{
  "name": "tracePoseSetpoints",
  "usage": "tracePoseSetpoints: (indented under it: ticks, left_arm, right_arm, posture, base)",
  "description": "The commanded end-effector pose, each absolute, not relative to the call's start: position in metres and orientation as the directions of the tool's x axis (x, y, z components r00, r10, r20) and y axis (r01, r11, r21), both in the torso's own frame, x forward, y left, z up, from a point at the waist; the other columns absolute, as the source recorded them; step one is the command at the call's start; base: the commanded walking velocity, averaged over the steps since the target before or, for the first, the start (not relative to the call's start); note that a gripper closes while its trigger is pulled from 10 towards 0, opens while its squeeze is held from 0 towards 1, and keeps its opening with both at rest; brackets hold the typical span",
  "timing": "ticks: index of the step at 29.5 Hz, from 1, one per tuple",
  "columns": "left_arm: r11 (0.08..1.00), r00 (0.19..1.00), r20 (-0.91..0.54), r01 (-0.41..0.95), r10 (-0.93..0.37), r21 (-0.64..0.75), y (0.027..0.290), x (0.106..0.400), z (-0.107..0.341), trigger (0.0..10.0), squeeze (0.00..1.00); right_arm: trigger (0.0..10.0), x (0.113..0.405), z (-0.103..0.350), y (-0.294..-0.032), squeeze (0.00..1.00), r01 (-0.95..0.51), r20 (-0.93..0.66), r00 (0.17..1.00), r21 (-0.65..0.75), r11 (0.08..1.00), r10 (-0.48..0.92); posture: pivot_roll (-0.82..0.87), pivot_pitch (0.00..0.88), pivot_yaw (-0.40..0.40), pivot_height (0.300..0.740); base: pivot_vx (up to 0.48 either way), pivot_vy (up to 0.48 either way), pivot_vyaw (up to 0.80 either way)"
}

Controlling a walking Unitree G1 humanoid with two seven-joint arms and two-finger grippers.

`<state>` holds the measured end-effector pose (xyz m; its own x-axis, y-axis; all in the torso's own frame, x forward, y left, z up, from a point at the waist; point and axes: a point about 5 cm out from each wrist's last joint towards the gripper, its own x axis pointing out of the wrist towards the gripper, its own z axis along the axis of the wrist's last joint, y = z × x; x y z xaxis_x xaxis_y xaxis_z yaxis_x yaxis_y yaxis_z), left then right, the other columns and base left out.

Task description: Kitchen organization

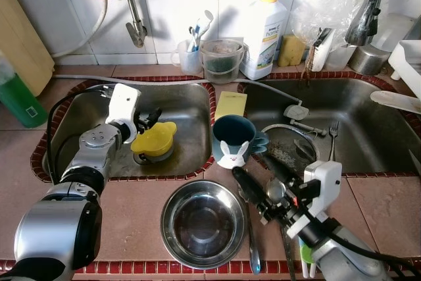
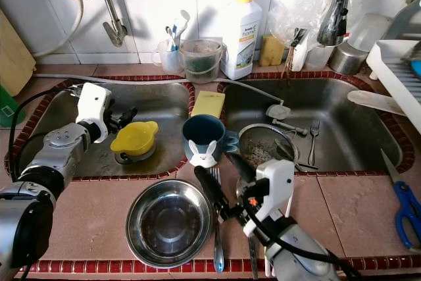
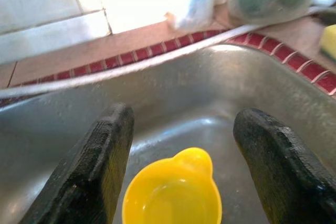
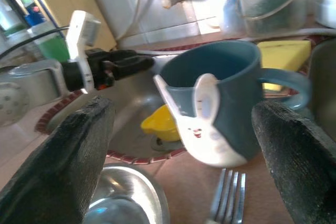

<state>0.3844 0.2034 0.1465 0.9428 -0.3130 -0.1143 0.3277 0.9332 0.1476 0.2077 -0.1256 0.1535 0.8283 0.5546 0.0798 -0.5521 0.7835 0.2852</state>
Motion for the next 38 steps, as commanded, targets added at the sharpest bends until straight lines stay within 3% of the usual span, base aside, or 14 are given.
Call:
tracePoseSetpoints:
  ticks: [1, 15, 38]
  left_arm:
    - [0.942, 0.950, -0.080, 0.309, -0.301, 0.129, 0.215, 0.380, 0.147, 10.0, 0.00]
    - [0.922, 0.923, 0.071, 0.368, -0.378, 0.117, 0.218, 0.361, 0.150, 10.0, 0.00]
    - [0.857, 0.863, 0.084, 0.477, -0.499, 0.194, 0.199, 0.307, 0.160, 10.0, 0.00]
  right_arm:
    - [10.0, 0.213, 0.153, -0.129, 0.00, -0.536, 0.081, 0.840, 0.276, 0.798, 0.536]
    - [10.0, 0.227, 0.153, -0.129, 0.00, -0.546, 0.097, 0.836, 0.239, 0.803, 0.540]
    - [10.0, 0.235, 0.164, -0.132, 0.00, -0.559, 0.143, 0.829, 0.209, 0.802, 0.541]
  posture:
    - [-0.12, 0.068, 0.046, 0.740]
    - [-0.08, 0.038, 0.018, 0.740]
    - [-0.07, 0.039, 0.015, 0.740]
  base:
    - [0.000, 0.000, 0.00]
    - [0.000, 0.000, 0.00]
    - [0.000, 0.000, 0.00]
